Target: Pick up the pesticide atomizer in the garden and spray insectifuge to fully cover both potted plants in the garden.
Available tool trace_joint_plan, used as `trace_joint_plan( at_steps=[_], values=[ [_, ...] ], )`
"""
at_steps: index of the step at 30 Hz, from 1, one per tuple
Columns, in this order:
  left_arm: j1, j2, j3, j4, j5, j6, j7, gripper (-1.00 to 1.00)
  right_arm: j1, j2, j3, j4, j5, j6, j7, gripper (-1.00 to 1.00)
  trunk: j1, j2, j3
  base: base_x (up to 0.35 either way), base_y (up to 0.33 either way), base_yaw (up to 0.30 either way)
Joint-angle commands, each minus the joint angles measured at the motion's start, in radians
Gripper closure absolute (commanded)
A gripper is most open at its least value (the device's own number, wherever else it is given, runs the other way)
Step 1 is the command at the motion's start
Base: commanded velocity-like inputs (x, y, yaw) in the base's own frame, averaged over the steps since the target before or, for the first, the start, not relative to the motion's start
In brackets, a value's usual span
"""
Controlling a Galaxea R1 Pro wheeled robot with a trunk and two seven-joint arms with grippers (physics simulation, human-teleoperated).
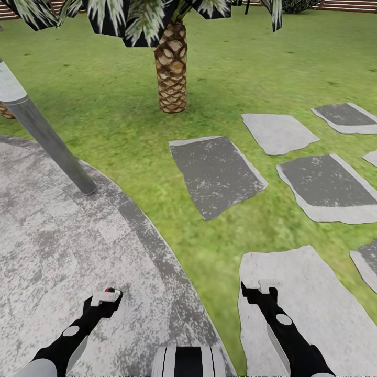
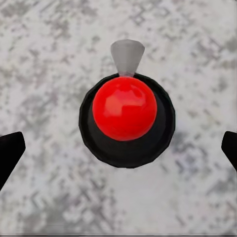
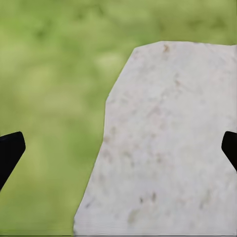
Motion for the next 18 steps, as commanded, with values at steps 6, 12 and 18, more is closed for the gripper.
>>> trace_joint_plan(
  at_steps=[6,12,18],
  values=[
    [0.000,0.001,0.008,0.001,-0.005,-0.003,-0.007,-1.00,0.000,0.000,-0.001,0.001,0.001,-0.003,-0.001,-1.00,0.000,0.000,-0.001,0.000,0.000,0.000],
    [0.000,0.001,0.008,0.001,-0.003,-0.004,-0.007,-1.00,0.000,0.000,-0.001,0.001,0.001,-0.003,-0.001,-1.00,0.001,-0.001,-0.008,0.000,0.000,0.000],
    [0.000,0.001,0.008,0.001,-0.005,-0.004,-0.007,-1.00,0.000,0.000,-0.001,0.001,0.001,-0.003,-0.001,-1.00,0.001,-0.001,-0.008,0.000,0.000,0.000]
  ],
)
